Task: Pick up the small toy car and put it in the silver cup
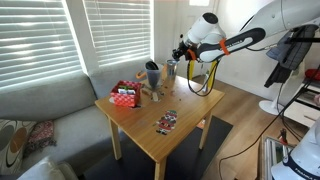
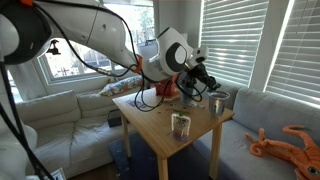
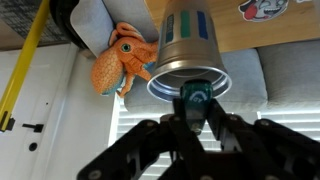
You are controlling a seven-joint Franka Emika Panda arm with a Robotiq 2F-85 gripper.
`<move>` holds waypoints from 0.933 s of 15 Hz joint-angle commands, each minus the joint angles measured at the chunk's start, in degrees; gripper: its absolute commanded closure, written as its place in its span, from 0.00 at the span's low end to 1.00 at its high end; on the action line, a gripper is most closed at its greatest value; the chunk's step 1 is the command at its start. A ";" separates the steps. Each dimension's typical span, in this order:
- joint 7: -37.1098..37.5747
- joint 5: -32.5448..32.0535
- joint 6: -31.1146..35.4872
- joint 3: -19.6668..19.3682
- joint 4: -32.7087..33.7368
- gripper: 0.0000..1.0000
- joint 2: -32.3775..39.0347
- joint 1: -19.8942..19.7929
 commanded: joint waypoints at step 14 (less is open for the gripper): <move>-1.73 1.03 -2.12 1.91 6.65 0.10 4.73 0.60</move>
